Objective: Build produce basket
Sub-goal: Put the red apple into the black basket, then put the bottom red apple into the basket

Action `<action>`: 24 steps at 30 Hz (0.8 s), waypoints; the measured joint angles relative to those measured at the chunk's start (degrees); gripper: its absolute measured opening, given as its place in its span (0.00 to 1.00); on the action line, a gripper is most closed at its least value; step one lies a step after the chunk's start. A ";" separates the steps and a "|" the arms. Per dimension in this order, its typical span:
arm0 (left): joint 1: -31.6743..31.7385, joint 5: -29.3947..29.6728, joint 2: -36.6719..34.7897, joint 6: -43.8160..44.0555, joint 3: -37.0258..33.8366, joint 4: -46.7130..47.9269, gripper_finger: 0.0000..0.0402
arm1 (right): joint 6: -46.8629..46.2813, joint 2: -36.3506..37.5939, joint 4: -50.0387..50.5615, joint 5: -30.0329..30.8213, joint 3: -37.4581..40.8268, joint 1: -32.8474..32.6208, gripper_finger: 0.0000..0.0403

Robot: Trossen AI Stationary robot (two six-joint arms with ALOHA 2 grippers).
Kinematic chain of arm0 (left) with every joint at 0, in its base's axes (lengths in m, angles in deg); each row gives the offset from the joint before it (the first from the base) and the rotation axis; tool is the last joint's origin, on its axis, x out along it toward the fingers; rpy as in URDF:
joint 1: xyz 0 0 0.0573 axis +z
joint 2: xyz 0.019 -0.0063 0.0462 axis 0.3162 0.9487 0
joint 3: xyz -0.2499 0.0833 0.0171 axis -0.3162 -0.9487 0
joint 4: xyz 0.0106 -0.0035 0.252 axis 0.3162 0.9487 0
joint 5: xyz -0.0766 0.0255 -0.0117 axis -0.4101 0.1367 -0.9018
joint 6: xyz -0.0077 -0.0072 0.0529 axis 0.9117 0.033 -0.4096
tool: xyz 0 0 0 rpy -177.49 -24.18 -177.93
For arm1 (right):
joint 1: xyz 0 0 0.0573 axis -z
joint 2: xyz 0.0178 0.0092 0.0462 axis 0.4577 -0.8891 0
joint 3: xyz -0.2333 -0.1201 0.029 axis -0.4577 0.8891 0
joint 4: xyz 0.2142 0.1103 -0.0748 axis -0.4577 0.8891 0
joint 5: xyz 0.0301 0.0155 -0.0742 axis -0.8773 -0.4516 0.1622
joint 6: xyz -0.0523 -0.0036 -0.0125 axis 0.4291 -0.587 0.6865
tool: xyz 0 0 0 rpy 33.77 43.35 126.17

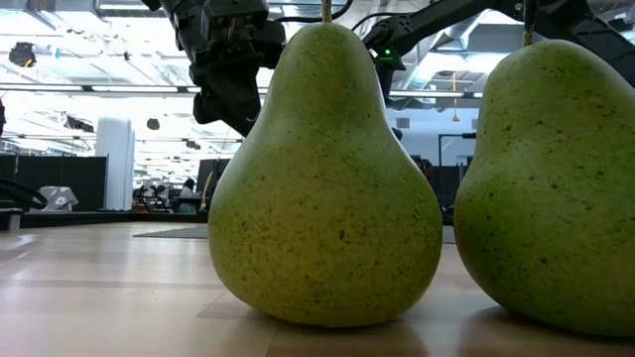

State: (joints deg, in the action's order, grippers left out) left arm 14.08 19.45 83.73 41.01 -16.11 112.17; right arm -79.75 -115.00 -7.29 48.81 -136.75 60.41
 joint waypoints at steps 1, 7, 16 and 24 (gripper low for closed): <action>0.00 0.00 0.00 0.01 0.01 0.00 0.19 | 0.01 0.00 0.15 0.00 0.00 0.00 0.07; -0.03 0.00 0.00 0.01 0.00 0.00 0.19 | 0.04 0.00 0.15 0.00 0.00 0.02 0.04; -0.03 -0.02 0.00 0.01 0.02 0.00 0.19 | 0.10 0.00 0.16 0.00 0.00 0.09 0.10; -0.03 -0.02 0.00 0.01 0.00 0.00 0.19 | 0.07 0.00 0.16 0.01 0.00 0.09 0.15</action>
State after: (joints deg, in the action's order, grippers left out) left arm 14.05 19.43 83.73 41.02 -16.11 112.17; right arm -79.69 -115.00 -7.12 48.82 -136.75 60.49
